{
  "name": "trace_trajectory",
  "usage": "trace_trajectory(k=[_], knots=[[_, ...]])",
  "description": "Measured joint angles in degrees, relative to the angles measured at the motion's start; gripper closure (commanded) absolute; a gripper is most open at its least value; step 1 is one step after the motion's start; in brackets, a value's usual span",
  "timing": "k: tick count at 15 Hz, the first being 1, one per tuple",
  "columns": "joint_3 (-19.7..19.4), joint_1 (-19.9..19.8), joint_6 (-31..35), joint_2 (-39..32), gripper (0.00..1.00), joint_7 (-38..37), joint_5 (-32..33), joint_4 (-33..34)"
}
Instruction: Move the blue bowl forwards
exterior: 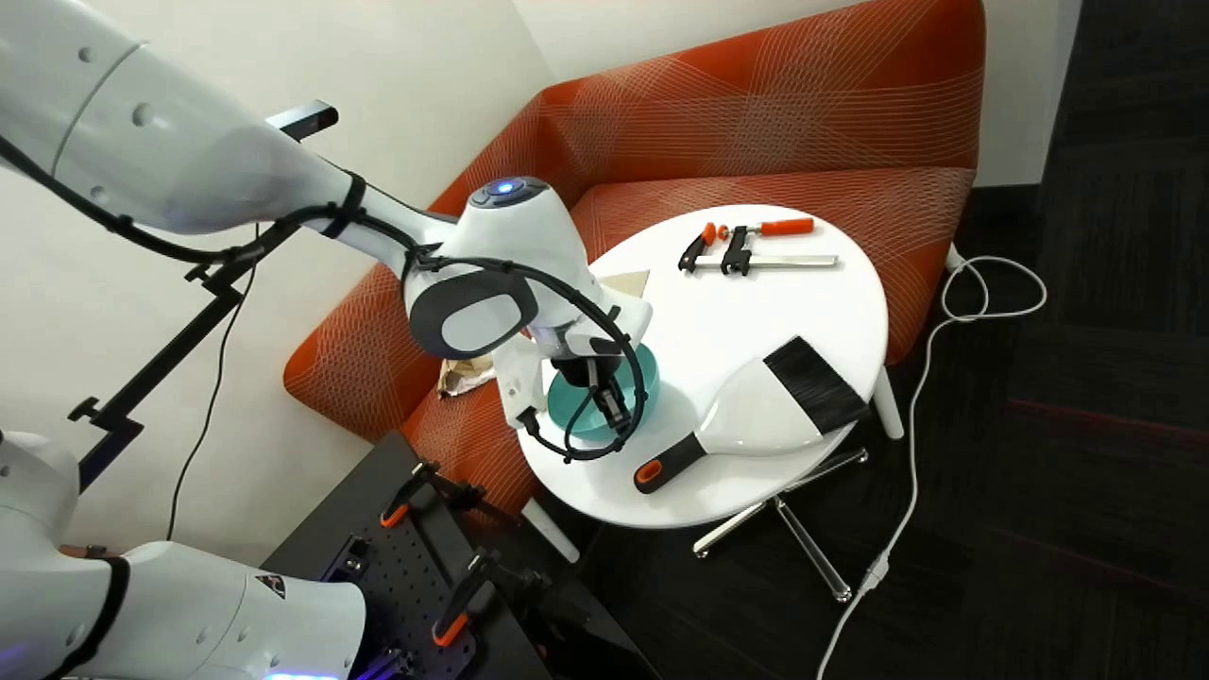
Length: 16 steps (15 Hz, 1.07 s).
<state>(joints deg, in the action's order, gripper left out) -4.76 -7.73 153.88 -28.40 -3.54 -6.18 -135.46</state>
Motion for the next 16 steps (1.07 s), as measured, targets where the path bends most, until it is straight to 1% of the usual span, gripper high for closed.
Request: trace_trajectory(k=[1,2,3,4,5,6,7,8,12,13,16], knots=[[0.0,-0.04,0.87,0.3,0.99,1.3,0.2,-0.88],[0.0,-0.06,1.62,0.5,0.79,2.54,0.3,-1.58],[0.0,-0.08,2.33,0.63,0.68,3.6,0.36,-2.14],[-0.01,-0.09,2.91,0.69,0.63,4.44,0.49,-2.63],[-0.01,-0.09,3.08,0.54,0.54,4.68,0.9,-3.28],[0.0,-0.06,3.36,0.28,0.48,4.69,1.45,-3.95],[-0.07,0.03,3.77,0.05,0.39,4.68,2.03,-4.59],[-0.23,0.17,4.39,-0.03,0.32,4.61,2.84,-5.25],[-2.71,2.59,9.39,0.66,0.02,4.2,6.54,-7.94],[-3.43,3.42,10.89,1.27,0.0,4.16,7.42,-8.8],[-5.54,6.15,15.29,4.58,0.0,4.12,9.41,-11.95]])
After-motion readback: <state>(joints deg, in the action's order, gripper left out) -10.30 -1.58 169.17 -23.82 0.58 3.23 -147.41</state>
